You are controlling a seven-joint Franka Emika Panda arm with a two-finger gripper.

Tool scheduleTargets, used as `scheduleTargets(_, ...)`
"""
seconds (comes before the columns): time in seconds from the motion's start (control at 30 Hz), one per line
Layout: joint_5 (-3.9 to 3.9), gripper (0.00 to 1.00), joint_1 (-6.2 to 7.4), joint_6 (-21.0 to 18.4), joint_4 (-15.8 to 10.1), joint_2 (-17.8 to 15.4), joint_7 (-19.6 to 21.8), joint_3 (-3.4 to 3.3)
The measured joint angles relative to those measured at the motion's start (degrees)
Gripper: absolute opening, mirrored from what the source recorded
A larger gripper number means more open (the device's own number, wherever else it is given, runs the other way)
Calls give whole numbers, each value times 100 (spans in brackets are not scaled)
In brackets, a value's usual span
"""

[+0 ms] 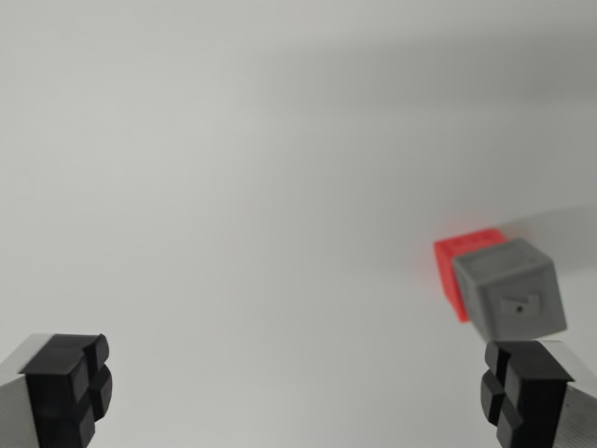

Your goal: Destack cube

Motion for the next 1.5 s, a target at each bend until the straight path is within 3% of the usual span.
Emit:
scheduleTargets(0.83,-10,100,-224,766,-878,-99,-988,-235)
scheduleTargets(1.5,-19,100,-518,1643,-1662,-13,-2155,-505)
